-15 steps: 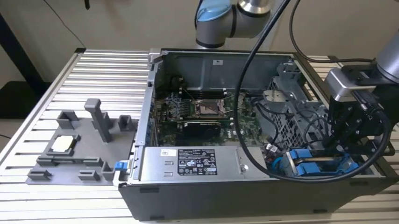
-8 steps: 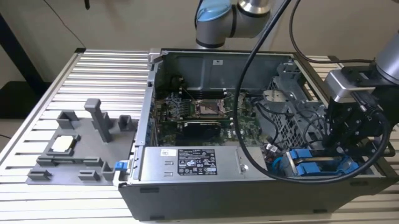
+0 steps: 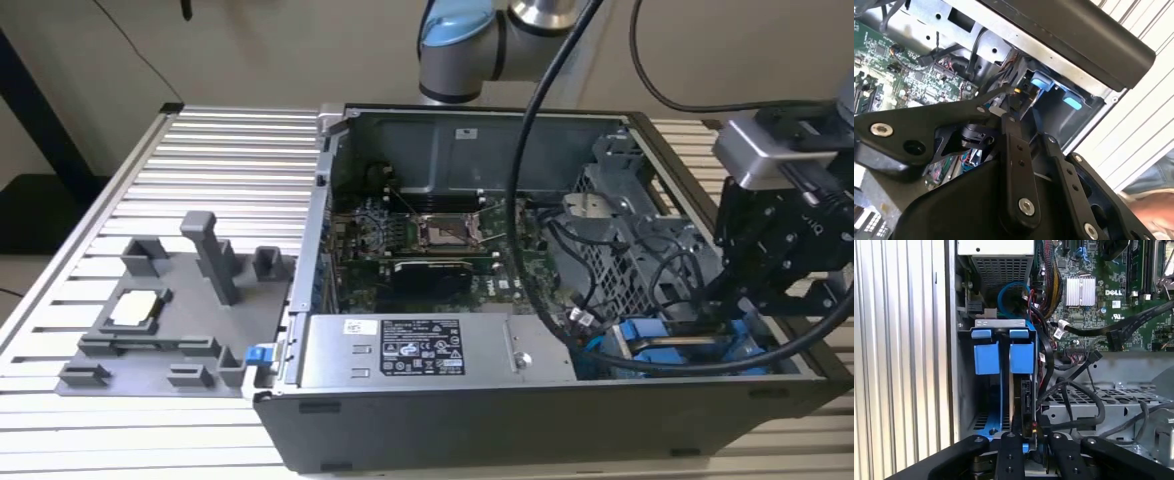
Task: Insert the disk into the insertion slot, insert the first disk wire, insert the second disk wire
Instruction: 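Insert the first disk wire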
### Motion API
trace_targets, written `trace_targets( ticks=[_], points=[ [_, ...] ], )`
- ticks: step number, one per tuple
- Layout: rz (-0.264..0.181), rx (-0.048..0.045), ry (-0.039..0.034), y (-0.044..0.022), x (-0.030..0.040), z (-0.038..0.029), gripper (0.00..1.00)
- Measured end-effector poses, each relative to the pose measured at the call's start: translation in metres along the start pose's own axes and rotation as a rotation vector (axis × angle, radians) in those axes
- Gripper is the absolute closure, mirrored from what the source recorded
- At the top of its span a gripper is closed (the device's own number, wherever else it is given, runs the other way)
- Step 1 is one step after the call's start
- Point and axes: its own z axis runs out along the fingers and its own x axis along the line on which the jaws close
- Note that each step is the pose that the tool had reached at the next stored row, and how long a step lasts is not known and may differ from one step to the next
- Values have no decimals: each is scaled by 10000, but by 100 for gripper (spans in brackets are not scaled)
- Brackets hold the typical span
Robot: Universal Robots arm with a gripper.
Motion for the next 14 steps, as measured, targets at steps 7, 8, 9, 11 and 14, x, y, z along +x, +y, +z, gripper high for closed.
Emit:
trace_targets(
  ticks=[7,8,9,11,14],
  points=[
    [-1,1,-16,-1,-5,-146,73],
    [-1,1,-15,-1,-5,-147,73],
    [-1,1,-13,-1,-11,-147,73],
    [-1,2,-13,0,-54,-147,73],
    [-1,2,-14,1,-149,-144,73]
  ],
)
